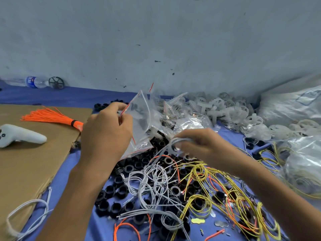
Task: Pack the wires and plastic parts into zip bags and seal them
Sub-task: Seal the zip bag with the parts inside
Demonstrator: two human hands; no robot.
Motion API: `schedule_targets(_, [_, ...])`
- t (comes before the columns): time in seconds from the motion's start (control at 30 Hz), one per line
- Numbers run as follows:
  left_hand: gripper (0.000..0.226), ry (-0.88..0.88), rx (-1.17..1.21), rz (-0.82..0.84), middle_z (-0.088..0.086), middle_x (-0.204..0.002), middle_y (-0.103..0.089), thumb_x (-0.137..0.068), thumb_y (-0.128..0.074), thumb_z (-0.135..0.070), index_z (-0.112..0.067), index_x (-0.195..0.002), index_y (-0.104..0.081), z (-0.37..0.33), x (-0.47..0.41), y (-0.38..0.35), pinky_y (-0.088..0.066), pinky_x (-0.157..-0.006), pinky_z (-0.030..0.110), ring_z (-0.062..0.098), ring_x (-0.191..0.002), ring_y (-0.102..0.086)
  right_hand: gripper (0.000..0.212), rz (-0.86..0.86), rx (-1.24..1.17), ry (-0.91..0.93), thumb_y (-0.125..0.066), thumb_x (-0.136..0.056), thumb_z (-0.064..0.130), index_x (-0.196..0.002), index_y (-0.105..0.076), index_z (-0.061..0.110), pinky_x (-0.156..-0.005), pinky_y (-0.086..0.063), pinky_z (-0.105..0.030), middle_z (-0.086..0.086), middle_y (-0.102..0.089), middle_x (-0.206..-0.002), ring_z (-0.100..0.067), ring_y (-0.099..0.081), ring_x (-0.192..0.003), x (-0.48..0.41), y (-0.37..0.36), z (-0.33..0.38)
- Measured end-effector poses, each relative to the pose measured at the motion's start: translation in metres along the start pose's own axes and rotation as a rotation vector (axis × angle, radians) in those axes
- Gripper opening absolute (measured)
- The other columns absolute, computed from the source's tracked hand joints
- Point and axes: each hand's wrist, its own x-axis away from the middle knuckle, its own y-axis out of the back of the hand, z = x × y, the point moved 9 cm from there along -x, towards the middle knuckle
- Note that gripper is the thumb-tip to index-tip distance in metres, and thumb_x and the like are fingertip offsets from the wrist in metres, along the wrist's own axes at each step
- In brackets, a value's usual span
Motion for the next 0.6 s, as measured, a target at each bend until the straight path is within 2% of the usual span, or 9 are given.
schedule_targets(0.07, [0.024,0.036,-0.066,0.104,0.0,-0.071,-0.068,-0.092,-0.052,-0.028,-0.029,-0.111,-0.067,0.007,0.001,-0.012,-0.046,-0.067,0.037,0.028,-0.076,-0.055,0.013,-0.021,-0.211,-0.027,-0.059,-0.098,0.026,-0.097,-0.07,0.021,-0.056,-0.04,-0.029,-0.003,-0.059,-0.063,-0.017,-0.047,-0.056,0.016,0.019,-0.001])
schedule_targets(0.17, [0.028,0.069,-0.145,0.303,0.001,-0.084,-0.072,-0.093,-0.052,-0.031,-0.028,-0.116,-0.067,0.011,0.007,-0.034,-0.04,-0.067,0.033,0.024,-0.077,-0.054,0.016,-0.102,-0.45,-0.087,-0.061,-0.089,0.033,-0.094,-0.072,0.023,-0.057,-0.041,-0.021,-0.006,-0.052,-0.06,-0.018,-0.046,-0.055,0.026,0.036,-0.003])
schedule_targets(0.27, [0.027,0.011,-0.186,0.443,-0.003,-0.067,-0.06,-0.093,-0.05,-0.029,-0.028,-0.115,-0.065,0.002,0.017,-0.05,-0.038,-0.06,0.034,0.025,-0.074,-0.057,0.017,-0.18,-0.61,-0.134,-0.059,-0.092,0.025,-0.096,-0.075,0.02,-0.054,-0.045,-0.024,-0.007,-0.053,-0.059,-0.019,-0.047,-0.054,0.018,0.037,-0.008])
schedule_targets(0.37, [0.027,-0.041,-0.172,0.444,-0.002,-0.062,-0.055,-0.093,-0.047,-0.025,-0.028,-0.115,-0.063,-0.009,0.022,-0.051,-0.036,-0.06,0.037,0.024,-0.072,-0.056,0.022,-0.248,-0.577,-0.201,-0.052,-0.1,0.012,-0.102,-0.074,0.014,-0.052,-0.044,-0.028,-0.005,-0.057,-0.061,-0.019,-0.048,-0.055,0.008,0.033,-0.015])
schedule_targets(0.5, [0.032,-0.105,-0.12,0.406,0.0,-0.072,-0.062,-0.093,-0.047,-0.026,-0.03,-0.123,-0.06,-0.029,0.027,-0.049,-0.034,-0.062,0.036,0.023,-0.075,-0.054,0.022,-0.017,-0.66,-0.356,-0.052,-0.101,0.013,-0.116,-0.066,0.005,-0.056,-0.049,-0.025,-0.007,-0.066,-0.074,-0.015,-0.056,-0.059,-0.004,-0.014,-0.015])
schedule_targets(0.6, [0.028,-0.142,-0.046,0.414,-0.005,-0.08,-0.067,-0.095,-0.049,-0.032,-0.032,-0.121,-0.059,-0.043,0.032,-0.049,-0.036,-0.056,0.028,0.017,-0.072,-0.055,0.031,0.1,-0.79,-0.384,-0.052,-0.101,0.012,-0.128,-0.055,-0.004,-0.055,-0.05,-0.023,-0.011,-0.066,-0.09,-0.016,-0.059,-0.063,-0.015,-0.042,0.001])
